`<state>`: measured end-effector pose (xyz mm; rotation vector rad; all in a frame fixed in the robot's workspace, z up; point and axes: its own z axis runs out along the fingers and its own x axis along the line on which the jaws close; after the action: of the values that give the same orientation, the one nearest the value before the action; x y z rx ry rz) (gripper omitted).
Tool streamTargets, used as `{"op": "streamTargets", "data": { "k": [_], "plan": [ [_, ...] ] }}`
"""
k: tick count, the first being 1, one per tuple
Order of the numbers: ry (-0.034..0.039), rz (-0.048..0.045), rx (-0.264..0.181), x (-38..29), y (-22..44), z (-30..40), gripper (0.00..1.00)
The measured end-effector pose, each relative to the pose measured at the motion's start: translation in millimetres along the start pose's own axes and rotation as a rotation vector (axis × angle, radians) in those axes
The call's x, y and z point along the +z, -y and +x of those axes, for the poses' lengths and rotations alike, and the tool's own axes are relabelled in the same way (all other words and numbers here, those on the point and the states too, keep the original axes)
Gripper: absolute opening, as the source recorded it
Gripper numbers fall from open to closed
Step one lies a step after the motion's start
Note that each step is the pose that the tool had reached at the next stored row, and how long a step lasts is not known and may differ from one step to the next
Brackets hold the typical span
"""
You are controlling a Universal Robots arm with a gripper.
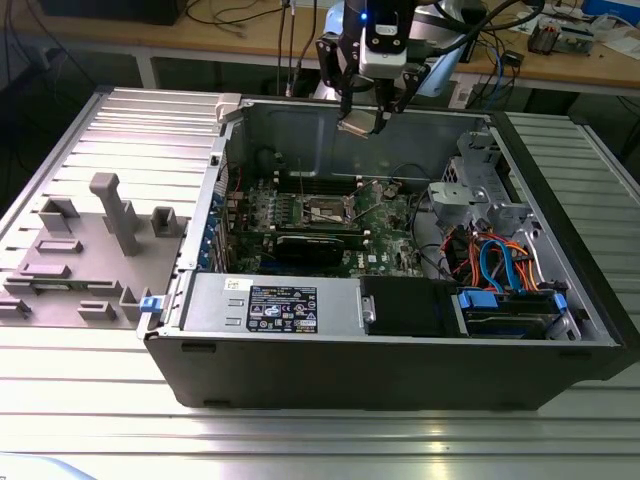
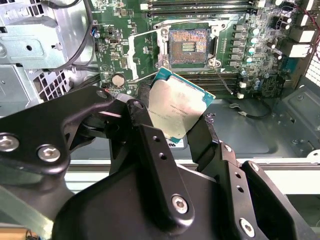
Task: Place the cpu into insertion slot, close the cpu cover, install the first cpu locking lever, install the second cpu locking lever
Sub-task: 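Place the cpu into insertion slot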
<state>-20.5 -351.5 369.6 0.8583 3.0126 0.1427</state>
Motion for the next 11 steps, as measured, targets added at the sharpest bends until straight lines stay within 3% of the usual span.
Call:
{"op": "streamTargets", "data": {
  "k": [11],
  "plan": [
    [0.0022,-0.0004,0.025,0.1,0.0,0.0,0.54]
  ]
}}
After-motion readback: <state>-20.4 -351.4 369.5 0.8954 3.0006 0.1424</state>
